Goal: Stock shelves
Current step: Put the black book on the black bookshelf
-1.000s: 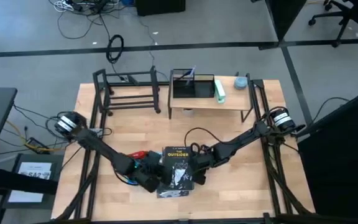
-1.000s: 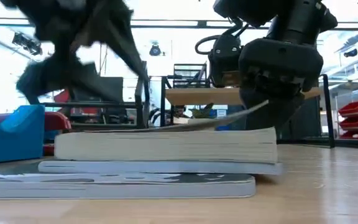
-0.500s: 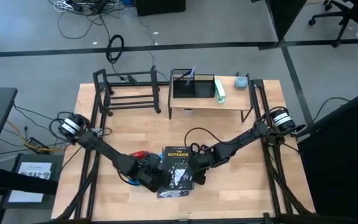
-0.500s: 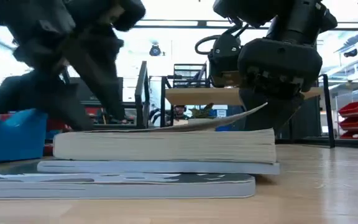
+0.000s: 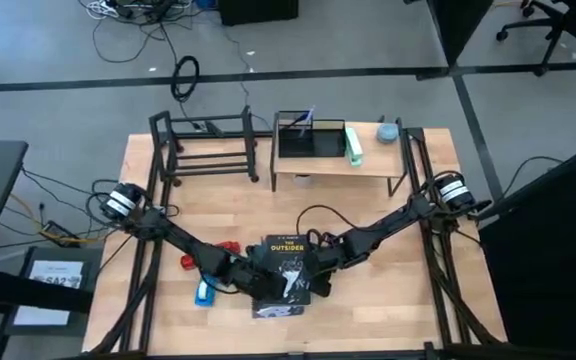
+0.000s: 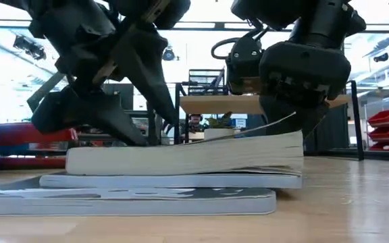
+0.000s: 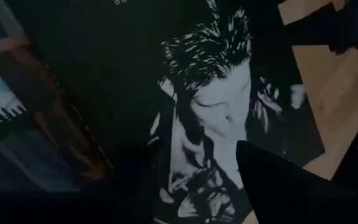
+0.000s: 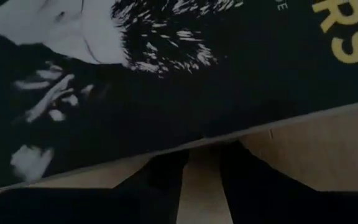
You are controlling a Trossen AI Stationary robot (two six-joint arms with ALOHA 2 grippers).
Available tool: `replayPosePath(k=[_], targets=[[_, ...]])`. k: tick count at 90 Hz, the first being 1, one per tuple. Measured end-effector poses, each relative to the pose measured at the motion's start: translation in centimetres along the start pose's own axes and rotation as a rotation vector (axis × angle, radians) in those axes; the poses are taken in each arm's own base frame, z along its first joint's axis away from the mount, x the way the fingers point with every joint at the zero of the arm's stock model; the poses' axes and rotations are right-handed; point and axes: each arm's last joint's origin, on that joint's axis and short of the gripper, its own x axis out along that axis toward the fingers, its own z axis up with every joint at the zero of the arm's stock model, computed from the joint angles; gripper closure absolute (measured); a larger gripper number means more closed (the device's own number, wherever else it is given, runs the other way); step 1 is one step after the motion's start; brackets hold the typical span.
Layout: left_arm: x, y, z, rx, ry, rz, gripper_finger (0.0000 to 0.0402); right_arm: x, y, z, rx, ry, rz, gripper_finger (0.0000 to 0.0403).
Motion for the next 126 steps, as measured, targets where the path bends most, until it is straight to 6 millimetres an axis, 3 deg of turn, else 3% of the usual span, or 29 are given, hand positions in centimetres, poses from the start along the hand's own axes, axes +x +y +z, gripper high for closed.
replayPosePath(k=[36,59,72,84,97,113,126], targets=[[-1.7,0.9,0.5,0.022,0.02,0.196,0.0251,0.0,0.1,0.0,0.003,-0.013,-0.005,0.0325],[-4.4,-1.9,1.6,0.113,0.014,0.301,0.0266,0.0,0.1,0.0,0.004,-0.015,-0.005,0.0325],[-5.7,-2.0,2.1,0.143,0.044,0.411,0.0267,0.0,0.1,0.0,0.005,-0.015,-0.005,0.0325],[-4.5,-0.6,1.7,0.117,0.127,0.426,0.0268,0.0,0.1,0.0,0.006,-0.014,-0.004,0.0325],[-1.9,0.5,0.7,0.07,0.134,0.272,0.0269,-0.1,0.2,-0.3,-0.007,0.009,-0.015,0.0325],[0.7,1.1,-0.2,-0.001,0.112,0.081,0.0269,-0.3,0.0,-0.9,-0.025,0.072,-0.043,0.0325],[1.1,0.5,-0.2,0.006,0.072,0.007,0.0269,-1.3,0.2,-1.6,-0.064,0.114,-0.052,0.0325]])
